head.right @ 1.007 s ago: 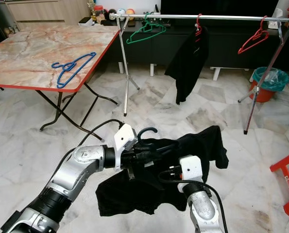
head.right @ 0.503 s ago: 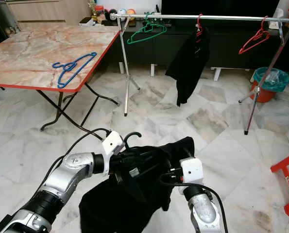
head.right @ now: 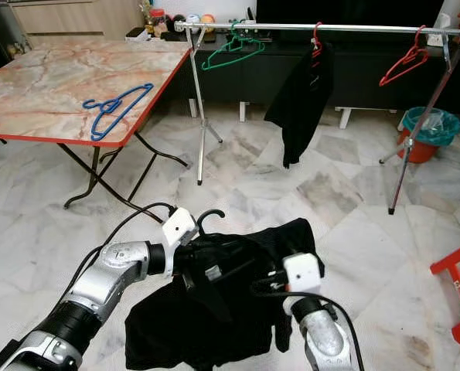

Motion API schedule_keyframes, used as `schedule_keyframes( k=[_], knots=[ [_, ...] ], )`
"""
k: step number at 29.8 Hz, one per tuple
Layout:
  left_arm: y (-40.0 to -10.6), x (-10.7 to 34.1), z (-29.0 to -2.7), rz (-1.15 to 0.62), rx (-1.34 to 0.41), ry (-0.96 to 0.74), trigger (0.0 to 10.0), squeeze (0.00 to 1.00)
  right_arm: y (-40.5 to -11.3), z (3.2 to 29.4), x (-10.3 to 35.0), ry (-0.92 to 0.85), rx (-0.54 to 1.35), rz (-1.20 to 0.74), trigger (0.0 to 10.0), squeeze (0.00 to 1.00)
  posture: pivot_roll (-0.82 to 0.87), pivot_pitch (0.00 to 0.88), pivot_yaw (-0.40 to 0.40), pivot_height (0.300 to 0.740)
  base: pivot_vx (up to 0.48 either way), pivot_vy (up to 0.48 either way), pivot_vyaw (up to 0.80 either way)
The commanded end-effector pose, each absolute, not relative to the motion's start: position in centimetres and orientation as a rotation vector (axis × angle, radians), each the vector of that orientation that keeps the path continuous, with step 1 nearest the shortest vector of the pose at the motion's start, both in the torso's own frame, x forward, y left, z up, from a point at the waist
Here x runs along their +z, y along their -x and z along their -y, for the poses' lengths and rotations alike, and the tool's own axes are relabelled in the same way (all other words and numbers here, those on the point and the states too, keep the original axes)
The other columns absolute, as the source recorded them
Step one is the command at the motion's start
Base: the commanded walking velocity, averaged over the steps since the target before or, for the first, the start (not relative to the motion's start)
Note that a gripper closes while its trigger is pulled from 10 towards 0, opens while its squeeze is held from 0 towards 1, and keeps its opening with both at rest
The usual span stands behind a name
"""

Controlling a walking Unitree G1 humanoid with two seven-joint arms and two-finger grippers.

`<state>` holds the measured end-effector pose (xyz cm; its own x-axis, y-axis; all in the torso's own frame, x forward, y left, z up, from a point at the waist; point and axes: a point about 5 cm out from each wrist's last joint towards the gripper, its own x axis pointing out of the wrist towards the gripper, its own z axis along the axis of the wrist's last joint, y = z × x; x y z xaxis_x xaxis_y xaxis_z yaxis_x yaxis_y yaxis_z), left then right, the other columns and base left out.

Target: Hang hanger

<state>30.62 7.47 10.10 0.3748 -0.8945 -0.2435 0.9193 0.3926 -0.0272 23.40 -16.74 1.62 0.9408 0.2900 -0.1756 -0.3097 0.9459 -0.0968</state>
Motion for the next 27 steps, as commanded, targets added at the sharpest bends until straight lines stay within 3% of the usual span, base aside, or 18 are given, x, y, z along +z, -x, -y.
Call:
schedule_keyframes(
  k=[1, 9, 10, 11, 12, 21, 27],
  knots=[
    [-31.2, 10.7, -7.8, -0.201, -1.145, -0.131, 10.0, 0.0, -22.6, 17.0, 1.2, 0.124, 0.324, -0.185, 10.0, 0.0, -0.04, 0.01, 0.053, 0.74, 0.0, 0.0, 0.0],
    [-31.2, 10.8, -7.2, -0.189, -1.161, -0.121, 10.0, 0.0, -22.1, 17.3, 1.4, 0.105, 0.317, -0.168, 10.0, 0.0, -0.05, 0.009, 0.058, 0.74, 0.0, 0.0, 0.0],
    [-31.2, 10.9, -7.1, -0.187, -1.163, -0.12, 10.0, 0.0, -22.3, 17.2, 1.5, 0.09, 0.322, -0.159, 10.0, 0.4, -0.05, 0.009, 0.058, 0.74, 0.0, 0.0, 0.0],
    [-31.1, 10.9, -7.1, -0.186, -1.165, -0.121, 10.0, 0.0, -22.4, 17.1, 1.6, 0.08, 0.326, -0.152, 10.0, 0.4, -0.04, 0.009, 0.058, 0.74, 0.0, 0.0, 0.0],
    [-31.1, 10.9, -7.1, -0.185, -1.167, -0.119, 10.0, 0.0, -22.6, 17.0, 1.8, 0.066, 0.333, -0.139, 10.0, 1.0, -0.04, 0.009, 0.058, 0.74, 0.0, 0.0, 0.0],
    [-31.1, 10.8, -7.4, -0.191, -1.168, -0.118, 10.0, 0.0, -22.5, 16.3, 2.2, 0.062, 0.396, -0.124, 10.0, 1.0, -0.04, 0.012, 0.059, 0.74, 0.0, 0.0, 0.0],
    [-31.0, 10.8, -7.1, -0.19, -1.177, -0.116, 10.0, 0.0, -22.4, 16.7, 1.9, 0.102, 0.336, -0.136, 10.0, 1.0, -0.04, 0.009, 0.059, 0.74, 0.0, 0.0, 0.0]
  ],
)
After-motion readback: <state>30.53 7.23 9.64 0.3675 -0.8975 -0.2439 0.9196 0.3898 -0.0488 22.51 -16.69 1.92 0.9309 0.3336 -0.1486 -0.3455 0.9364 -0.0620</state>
